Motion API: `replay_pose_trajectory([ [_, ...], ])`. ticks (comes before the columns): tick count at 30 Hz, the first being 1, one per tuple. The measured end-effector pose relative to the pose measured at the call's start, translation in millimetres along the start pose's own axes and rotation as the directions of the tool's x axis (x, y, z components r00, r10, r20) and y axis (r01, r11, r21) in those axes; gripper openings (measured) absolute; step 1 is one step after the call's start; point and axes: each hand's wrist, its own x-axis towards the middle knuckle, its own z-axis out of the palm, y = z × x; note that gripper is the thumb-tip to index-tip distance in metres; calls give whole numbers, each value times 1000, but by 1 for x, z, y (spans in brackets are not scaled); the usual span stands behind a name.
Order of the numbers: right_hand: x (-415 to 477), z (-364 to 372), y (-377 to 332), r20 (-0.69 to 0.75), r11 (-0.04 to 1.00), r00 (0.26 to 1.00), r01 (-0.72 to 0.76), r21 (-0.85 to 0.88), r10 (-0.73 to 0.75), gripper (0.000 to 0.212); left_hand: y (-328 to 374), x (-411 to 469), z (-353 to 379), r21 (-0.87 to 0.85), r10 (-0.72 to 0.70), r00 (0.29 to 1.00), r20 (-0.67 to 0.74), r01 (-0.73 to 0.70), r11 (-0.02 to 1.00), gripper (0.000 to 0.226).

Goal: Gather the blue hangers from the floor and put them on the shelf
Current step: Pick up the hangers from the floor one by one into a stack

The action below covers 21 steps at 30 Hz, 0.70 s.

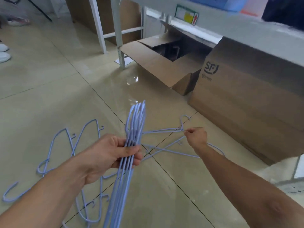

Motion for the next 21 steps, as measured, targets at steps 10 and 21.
replay_pose_trajectory([
  [10,100,61,2,-6,959,985,-169,-225,172,28,-2,37,-6,-38,-54,987,-151,49,998,13],
  [21,85,41,-5,-1,962,999,-47,-270,49,15,3,55,-2,-42,-54,980,-193,47,998,26],
])
